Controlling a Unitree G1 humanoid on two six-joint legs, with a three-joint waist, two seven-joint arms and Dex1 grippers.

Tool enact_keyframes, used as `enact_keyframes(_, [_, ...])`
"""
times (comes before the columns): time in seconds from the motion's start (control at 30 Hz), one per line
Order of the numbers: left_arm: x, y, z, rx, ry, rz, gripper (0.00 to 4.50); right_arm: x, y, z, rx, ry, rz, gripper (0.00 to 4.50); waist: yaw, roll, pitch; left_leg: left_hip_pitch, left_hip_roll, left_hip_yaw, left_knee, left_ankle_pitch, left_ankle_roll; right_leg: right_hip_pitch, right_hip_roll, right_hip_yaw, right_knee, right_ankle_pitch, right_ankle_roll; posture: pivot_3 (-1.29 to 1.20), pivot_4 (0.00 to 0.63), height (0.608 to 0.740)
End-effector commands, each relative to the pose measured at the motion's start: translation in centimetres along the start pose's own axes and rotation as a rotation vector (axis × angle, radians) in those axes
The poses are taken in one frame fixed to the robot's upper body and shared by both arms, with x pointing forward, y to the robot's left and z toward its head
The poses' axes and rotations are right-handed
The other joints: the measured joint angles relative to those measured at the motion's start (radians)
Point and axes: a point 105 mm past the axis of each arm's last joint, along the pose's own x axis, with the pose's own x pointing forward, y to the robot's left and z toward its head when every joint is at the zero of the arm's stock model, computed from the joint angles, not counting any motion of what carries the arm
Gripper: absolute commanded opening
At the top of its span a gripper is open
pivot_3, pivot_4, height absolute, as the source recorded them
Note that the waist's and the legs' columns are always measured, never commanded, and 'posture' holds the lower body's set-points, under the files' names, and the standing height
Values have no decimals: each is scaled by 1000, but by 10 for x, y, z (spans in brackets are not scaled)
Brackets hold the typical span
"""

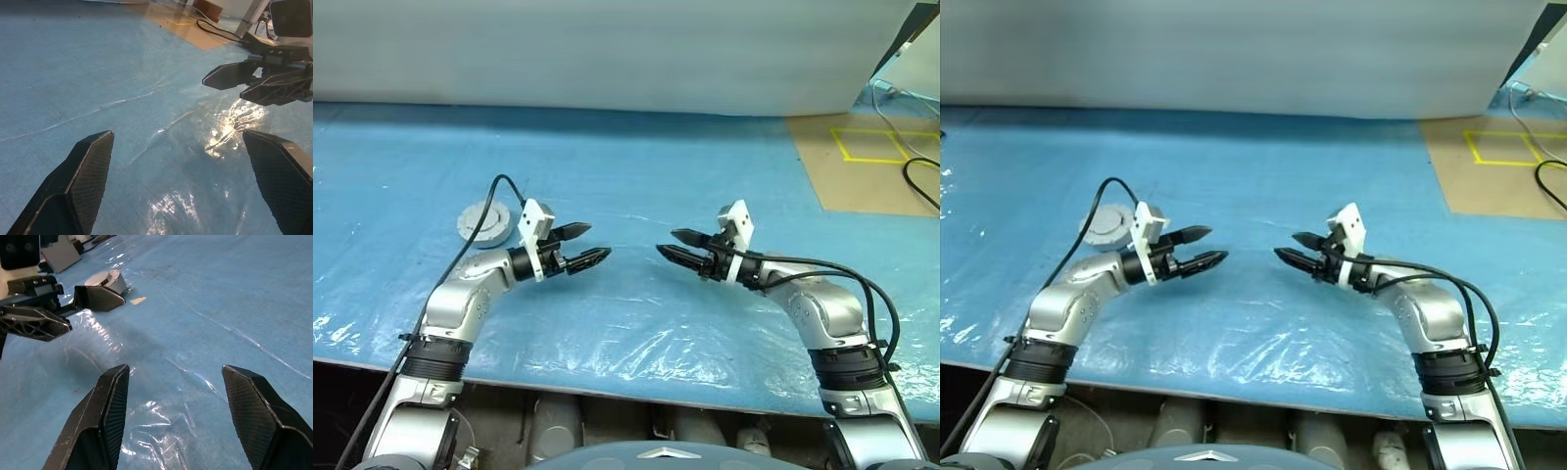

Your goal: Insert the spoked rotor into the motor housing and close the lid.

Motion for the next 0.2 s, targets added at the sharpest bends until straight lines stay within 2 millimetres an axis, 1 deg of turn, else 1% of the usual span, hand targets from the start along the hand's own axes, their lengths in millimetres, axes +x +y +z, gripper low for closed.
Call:
enact_keyframes(0.03, [-3,1,10,38,-17,-7,4469,-2,0,13,-61,-40,-17,3140,0,0,0,0,0,0,0,0,0,0,0,0,0,0,0,0,150,740])
enact_keyframes(0.2, [-3,3,13,58,-23,-3,4469,-1,-1,17,-50,-53,-20,3140,1,0,0,0,0,0,0,0,0,0,0,0,0,0,0,0,150,740])
